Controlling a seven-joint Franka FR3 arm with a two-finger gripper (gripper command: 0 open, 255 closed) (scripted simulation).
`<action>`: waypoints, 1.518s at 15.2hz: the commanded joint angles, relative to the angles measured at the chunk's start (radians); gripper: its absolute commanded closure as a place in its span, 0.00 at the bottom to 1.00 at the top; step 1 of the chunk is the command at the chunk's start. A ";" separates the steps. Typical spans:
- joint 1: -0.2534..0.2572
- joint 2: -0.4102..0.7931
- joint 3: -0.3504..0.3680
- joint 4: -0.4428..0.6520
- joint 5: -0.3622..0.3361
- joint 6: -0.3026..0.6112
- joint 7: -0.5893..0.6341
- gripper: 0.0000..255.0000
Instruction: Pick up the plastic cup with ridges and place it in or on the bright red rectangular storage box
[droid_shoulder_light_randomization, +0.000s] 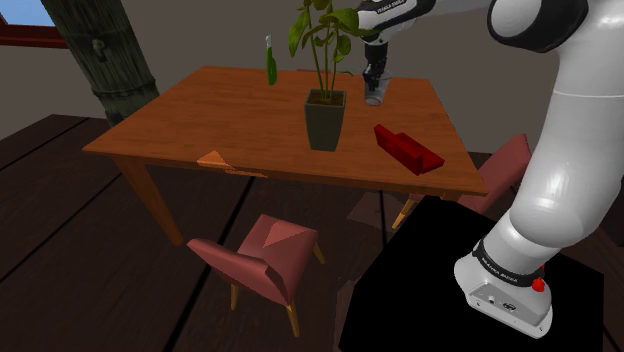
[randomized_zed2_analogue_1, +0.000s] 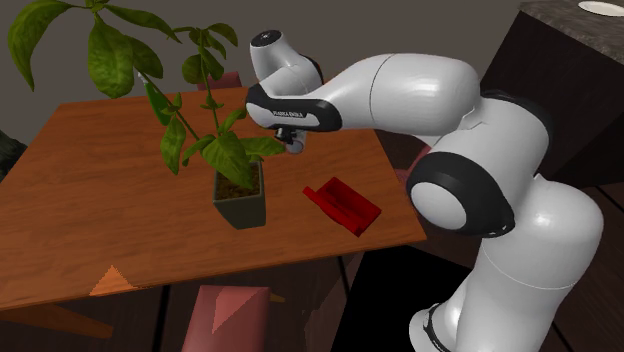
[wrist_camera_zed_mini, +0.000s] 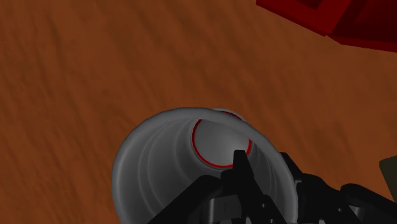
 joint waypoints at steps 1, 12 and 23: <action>0.001 -0.006 0.000 0.019 0.000 -0.024 -0.003 1.00; 0.000 -0.020 -0.001 0.147 0.004 -0.165 -0.023 1.00; 0.049 -0.411 0.016 -0.283 -0.097 -0.130 0.065 1.00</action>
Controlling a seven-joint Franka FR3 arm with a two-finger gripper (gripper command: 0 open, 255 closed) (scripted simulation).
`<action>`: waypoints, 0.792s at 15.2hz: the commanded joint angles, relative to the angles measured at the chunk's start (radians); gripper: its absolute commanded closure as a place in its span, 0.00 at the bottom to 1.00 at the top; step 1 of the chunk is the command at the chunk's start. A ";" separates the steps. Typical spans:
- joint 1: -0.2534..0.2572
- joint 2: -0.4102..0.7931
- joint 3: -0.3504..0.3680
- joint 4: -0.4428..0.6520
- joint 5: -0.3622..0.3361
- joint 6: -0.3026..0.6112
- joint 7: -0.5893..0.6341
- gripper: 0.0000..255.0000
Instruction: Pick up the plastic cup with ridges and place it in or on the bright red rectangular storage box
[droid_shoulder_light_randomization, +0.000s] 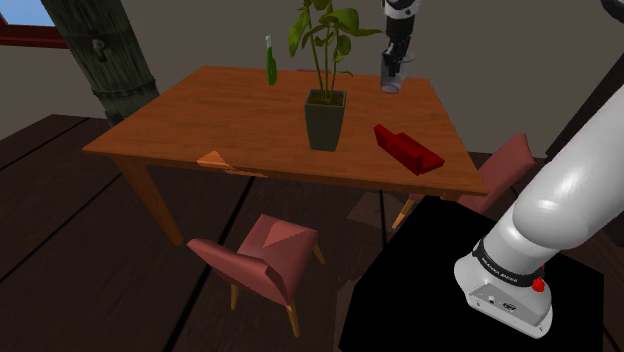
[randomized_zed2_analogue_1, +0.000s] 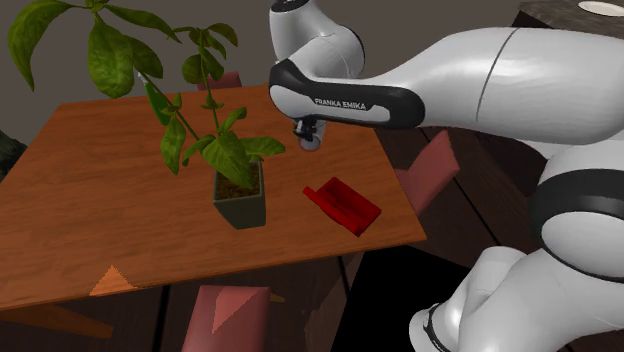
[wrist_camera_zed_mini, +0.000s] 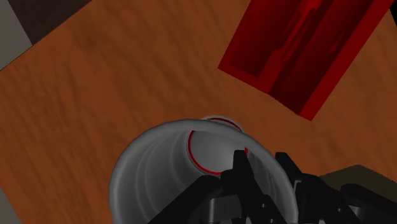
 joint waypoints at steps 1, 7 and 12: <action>0.004 -0.083 0.007 -0.088 -0.019 0.004 0.019 1.00; 0.007 -0.326 0.044 -0.300 -0.058 -0.036 0.070 1.00; 0.003 -0.480 0.071 -0.425 -0.069 -0.071 0.096 1.00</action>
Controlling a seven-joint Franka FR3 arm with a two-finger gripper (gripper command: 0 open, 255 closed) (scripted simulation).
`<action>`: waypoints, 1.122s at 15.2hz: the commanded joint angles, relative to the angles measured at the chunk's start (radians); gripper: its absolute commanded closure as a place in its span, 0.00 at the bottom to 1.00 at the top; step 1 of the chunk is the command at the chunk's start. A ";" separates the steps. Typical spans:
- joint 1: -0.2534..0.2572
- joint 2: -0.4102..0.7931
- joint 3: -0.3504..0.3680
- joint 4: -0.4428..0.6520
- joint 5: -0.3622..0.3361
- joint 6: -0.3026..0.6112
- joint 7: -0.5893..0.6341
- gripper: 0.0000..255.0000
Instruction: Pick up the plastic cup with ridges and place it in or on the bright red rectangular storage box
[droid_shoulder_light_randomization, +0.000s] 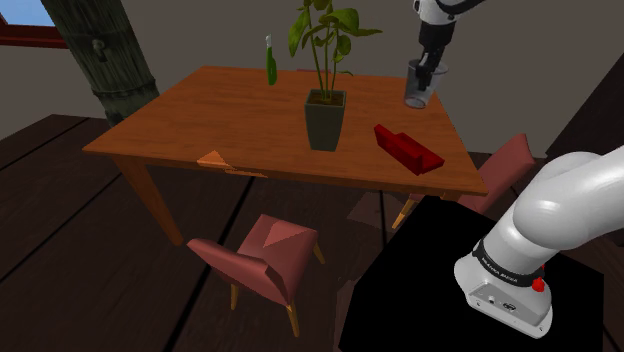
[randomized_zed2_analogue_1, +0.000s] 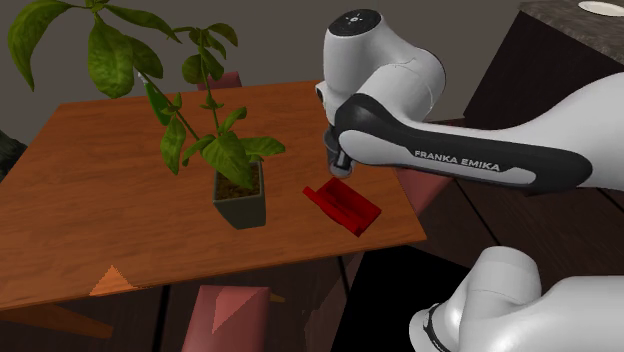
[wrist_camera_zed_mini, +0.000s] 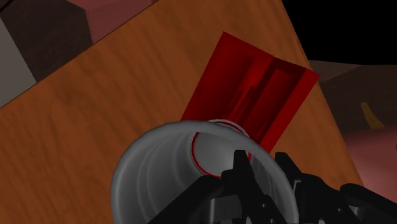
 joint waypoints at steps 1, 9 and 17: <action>-0.001 -0.020 0.002 -0.031 -0.003 0.010 0.006 1.00; -0.005 -0.011 -0.008 -0.131 -0.016 0.117 0.026 1.00; -0.010 0.013 -0.019 -0.220 -0.032 0.229 0.048 1.00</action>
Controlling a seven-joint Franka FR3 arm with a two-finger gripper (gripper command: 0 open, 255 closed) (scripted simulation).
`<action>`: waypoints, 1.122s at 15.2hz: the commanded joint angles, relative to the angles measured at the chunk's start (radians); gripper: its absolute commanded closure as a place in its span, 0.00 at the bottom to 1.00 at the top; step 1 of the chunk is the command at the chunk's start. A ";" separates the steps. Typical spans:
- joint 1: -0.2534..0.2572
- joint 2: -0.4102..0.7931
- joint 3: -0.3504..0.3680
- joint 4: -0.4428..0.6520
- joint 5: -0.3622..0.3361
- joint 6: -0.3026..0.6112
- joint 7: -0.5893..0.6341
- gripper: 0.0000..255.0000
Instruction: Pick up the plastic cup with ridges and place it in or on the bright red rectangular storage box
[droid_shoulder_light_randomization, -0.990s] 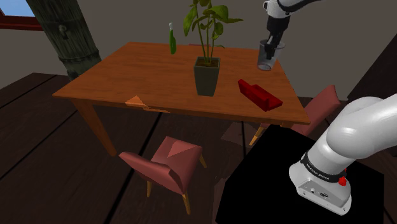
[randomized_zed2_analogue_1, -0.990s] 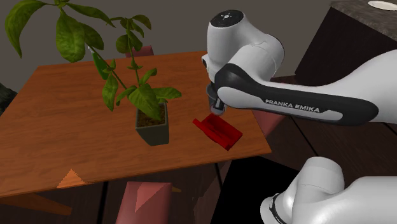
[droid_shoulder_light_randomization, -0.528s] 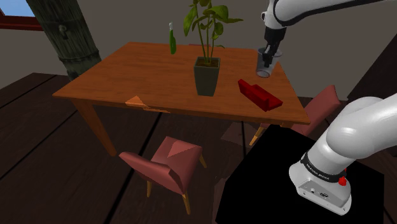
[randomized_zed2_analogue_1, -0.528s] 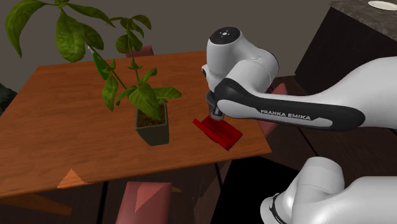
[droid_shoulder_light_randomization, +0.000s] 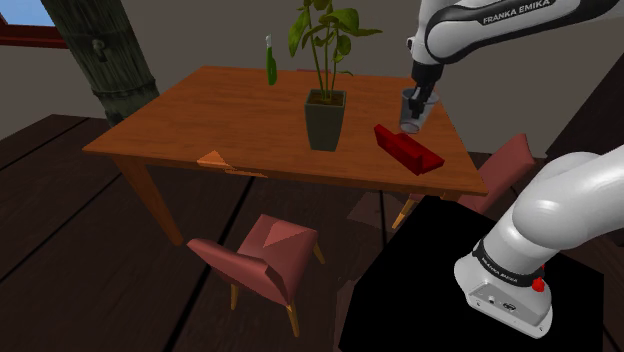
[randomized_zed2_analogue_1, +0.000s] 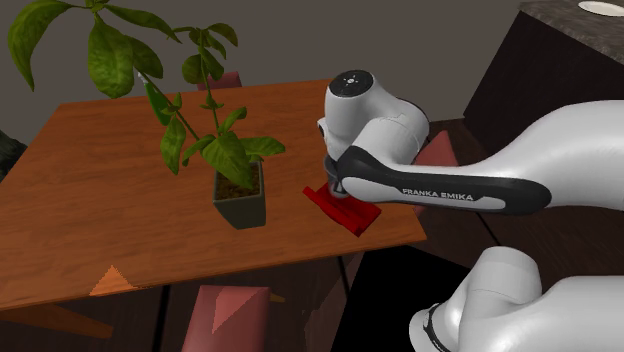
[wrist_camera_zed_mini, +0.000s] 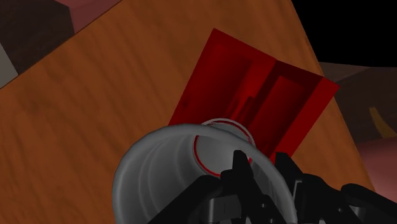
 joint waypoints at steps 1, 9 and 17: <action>0.000 0.011 -0.002 -0.020 -0.004 0.032 0.007 1.00; 0.000 0.011 -0.002 -0.020 -0.004 0.032 0.007 0.00; 0.010 -0.020 0.020 0.055 0.016 -0.077 0.002 0.00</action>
